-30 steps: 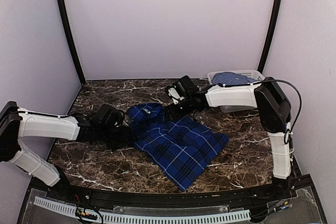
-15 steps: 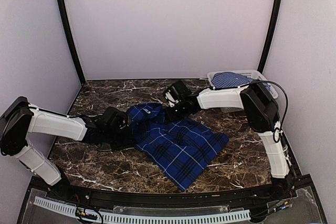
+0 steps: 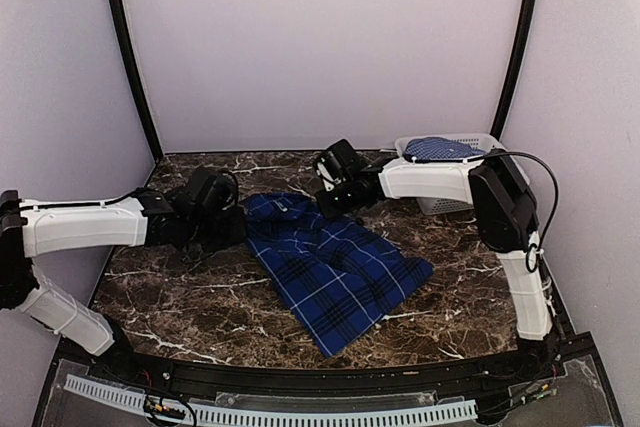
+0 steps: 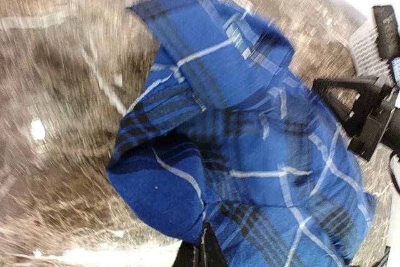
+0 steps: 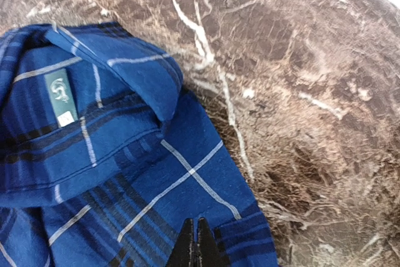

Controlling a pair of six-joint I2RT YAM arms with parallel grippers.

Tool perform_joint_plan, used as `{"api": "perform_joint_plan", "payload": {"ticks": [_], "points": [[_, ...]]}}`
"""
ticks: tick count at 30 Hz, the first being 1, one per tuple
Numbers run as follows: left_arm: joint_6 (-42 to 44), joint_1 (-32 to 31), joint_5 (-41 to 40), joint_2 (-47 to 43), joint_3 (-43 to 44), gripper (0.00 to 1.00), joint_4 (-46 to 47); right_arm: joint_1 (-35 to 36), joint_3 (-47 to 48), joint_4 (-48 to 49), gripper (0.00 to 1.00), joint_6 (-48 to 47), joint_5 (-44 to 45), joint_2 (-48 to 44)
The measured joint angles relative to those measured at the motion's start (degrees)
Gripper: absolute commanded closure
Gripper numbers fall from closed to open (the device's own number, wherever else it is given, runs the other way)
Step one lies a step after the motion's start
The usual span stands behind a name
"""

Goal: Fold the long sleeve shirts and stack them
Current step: Pick up the crumpled shirt from the center of the board.

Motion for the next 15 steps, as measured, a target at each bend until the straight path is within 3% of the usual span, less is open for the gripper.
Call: {"api": "perform_joint_plan", "payload": {"ticks": [2,5,15], "points": [[1.6,0.0,-1.7,-1.7,1.6,1.00,-1.5,0.0,0.3,-0.5,0.61,0.1,0.2,-1.1],[3.7,0.0,-3.0,-3.0,3.0,1.00,-3.1,0.0,1.4,-0.9,0.48,-0.2,-1.2,-1.6],[7.9,0.0,-3.4,-3.0,3.5,1.00,-7.7,0.3,2.1,-4.0,0.42,-1.2,-4.1,-0.4]]}}
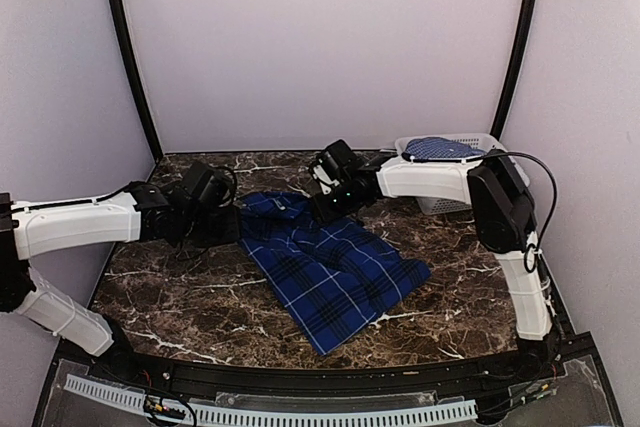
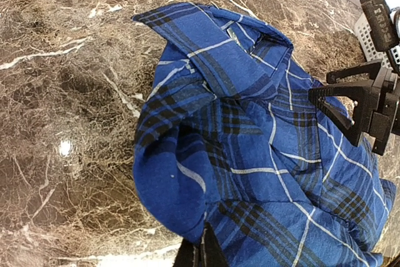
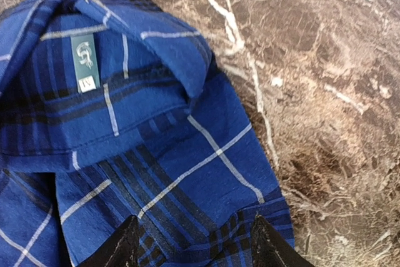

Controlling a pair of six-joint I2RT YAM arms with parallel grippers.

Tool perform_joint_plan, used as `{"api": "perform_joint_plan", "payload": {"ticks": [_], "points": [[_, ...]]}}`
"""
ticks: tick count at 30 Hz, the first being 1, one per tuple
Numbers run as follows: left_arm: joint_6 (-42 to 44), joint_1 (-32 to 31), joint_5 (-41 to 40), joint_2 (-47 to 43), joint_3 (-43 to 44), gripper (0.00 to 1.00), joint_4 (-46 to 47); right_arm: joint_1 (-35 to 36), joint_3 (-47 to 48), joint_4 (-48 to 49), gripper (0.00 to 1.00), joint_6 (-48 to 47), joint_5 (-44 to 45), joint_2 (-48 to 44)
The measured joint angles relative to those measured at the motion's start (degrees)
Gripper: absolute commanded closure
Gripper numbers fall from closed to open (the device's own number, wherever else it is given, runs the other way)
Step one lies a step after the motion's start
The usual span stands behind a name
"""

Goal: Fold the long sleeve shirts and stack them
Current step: Pick up the crumpled shirt from the center of the board.

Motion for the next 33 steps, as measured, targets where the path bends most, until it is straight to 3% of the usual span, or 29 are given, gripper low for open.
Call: {"api": "perform_joint_plan", "payload": {"ticks": [4,7,11,16,25,33], "points": [[0.6,0.4,0.3,0.2,0.0,1.00,-0.1,0.2,-0.1,-0.9,0.44,0.0,0.0,1.5],[0.8,0.7,0.3,0.5,0.0,1.00,-0.1,0.2,-0.1,-1.5,0.51,0.1,-0.4,2.8],[1.3,1.1,0.3,0.9,0.1,1.00,-0.3,0.2,-0.1,-1.8,0.78,0.5,-1.1,4.0],[2.2,1.5,-0.3,1.0,1.1,1.00,-1.7,0.2,0.5,-2.0,1.00,1.6,-0.3,4.0],[7.1,2.3,-3.7,1.0,6.6,1.00,-6.3,0.0,0.1,-2.2,1.00,2.6,7.5,1.6],[16.6,3.4,-8.7,-1.4,17.8,1.00,-10.8,-1.2,-3.1,-1.7,1.00,1.6,15.9,-15.1]]}}
